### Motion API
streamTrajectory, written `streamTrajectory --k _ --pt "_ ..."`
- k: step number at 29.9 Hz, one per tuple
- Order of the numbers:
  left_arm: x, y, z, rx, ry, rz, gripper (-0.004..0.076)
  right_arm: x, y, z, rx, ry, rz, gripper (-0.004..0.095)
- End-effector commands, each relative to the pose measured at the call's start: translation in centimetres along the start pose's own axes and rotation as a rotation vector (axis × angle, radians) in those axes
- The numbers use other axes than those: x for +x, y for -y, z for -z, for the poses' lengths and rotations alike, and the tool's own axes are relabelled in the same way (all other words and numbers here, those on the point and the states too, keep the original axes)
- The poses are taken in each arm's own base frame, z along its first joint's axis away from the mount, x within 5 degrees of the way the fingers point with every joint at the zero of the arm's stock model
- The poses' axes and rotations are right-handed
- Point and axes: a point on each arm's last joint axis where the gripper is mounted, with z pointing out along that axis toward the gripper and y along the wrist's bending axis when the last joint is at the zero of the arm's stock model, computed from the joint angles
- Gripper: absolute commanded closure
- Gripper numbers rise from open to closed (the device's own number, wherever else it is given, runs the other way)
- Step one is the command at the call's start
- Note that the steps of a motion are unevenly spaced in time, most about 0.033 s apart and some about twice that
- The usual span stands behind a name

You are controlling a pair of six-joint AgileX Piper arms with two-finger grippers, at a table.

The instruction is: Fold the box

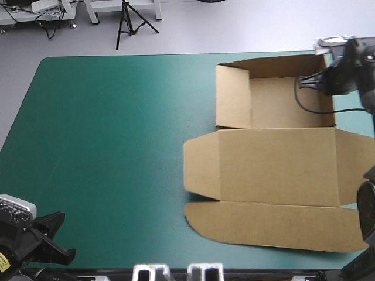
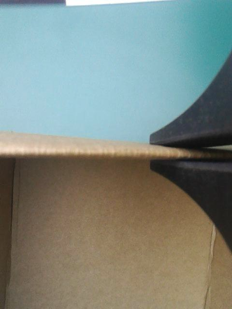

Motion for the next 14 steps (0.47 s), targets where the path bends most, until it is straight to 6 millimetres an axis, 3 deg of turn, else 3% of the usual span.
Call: streamTrajectory --k 1,4,7,14 --pt "-1.0 -0.1 0.2 -0.002 0.068 0.008 0.0733 1.0 5.9 3.7 0.082 0.077 -0.140 0.0926" --pt "-1.0 -0.1 0.2 -0.004 0.068 0.007 0.0733 2.0 9.5 3.4 0.095 0.061 -0.244 0.0925" --pt "-1.2 -0.1 0.2 -0.010 0.082 0.005 0.0733 3.0 11.6 1.7 0.115 0.009 -0.271 0.0925" --pt "-1.5 -0.5 0.3 -0.050 0.118 -0.010 0.0733 4.0 12.9 -3.5 0.123 -0.139 -0.278 0.0903"
